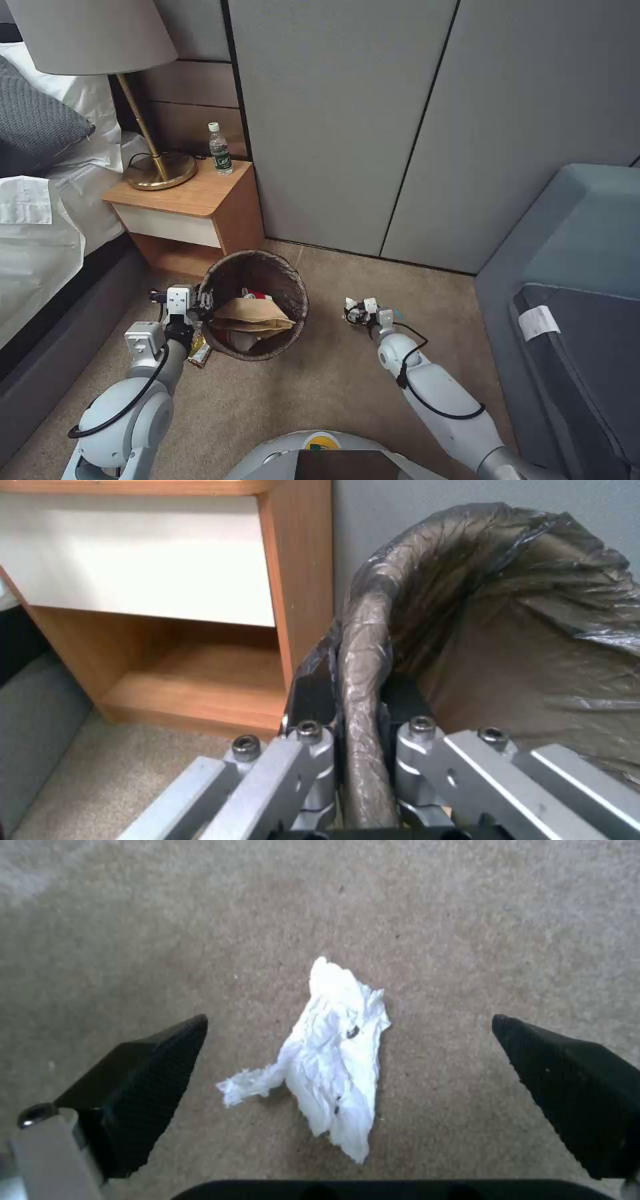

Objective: Pick up the trash bin, then pick up the garbage from the floor and place it into the trash bin.

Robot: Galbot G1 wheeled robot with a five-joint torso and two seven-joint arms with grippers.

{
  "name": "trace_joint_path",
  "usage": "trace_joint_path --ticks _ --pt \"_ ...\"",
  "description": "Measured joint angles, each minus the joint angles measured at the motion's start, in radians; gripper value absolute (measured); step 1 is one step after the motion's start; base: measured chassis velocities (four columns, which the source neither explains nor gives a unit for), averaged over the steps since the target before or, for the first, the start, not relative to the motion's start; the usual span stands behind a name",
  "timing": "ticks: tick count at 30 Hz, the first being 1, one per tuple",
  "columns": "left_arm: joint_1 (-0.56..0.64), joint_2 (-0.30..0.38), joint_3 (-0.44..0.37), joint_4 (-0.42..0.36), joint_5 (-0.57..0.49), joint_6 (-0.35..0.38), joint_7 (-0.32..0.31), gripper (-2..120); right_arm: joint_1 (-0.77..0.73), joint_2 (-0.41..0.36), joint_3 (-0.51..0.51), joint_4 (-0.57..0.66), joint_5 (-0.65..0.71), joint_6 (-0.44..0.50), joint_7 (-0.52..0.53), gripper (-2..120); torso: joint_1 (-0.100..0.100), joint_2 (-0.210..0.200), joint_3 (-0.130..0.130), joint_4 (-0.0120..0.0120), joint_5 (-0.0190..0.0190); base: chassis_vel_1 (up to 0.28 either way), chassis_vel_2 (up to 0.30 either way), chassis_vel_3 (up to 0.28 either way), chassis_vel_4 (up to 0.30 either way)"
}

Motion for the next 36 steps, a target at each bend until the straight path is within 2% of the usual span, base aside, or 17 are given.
trace_joint_path --ticks 4,20,22,24,28,31,36 --pt "-0.001 0.000 0.000 0.000 0.000 0.000 0.000 5 0.028 0.029 -0.007 -0.072 -0.024 0.017 -0.003 100 0.000 0.000 0.000 0.0000 0.0001 0.000 0.000 0.000 0.000" --pt "-0.002 0.001 0.003 0.007 0.002 -0.001 0.000 5 0.094 0.080 -0.019 -0.186 -0.036 0.037 -0.013 98 0.000 0.000 0.000 -0.0001 0.0000 0.000 0.000 0.000 0.000" --pt "-0.003 0.000 0.004 0.007 0.002 -0.001 0.000 5 0.100 0.085 -0.023 -0.196 -0.036 0.038 -0.013 89 0.000 0.000 0.000 0.0000 0.0000 0.000 0.000 0.000 0.000" --pt "-0.003 -0.001 0.005 0.008 0.002 -0.001 0.000 5 0.102 0.087 -0.025 -0.199 -0.036 0.038 -0.013 86 0.000 0.000 0.000 0.0000 0.0000 0.000 0.000 0.000 0.000" --pt "-0.004 -0.001 0.007 0.009 0.002 -0.001 0.000 5 0.109 0.095 -0.029 -0.220 -0.034 0.039 -0.017 68 0.000 0.000 0.000 0.0000 0.0000 0.000 0.000 0.000 0.000" --pt "-0.005 -0.001 0.007 0.010 0.002 -0.001 0.001 5 0.110 0.098 -0.027 -0.232 -0.034 0.040 -0.020 62 0.000 0.000 0.000 0.0000 0.0000 0.000 0.000 0.000 0.000" --pt "-0.005 0.000 0.007 0.011 0.002 -0.002 0.001 5 0.107 0.102 -0.021 -0.246 -0.024 0.042 -0.022 60 0.000 0.000 0.000 -0.0001 0.0000 0.000 0.000 0.000 0.000"
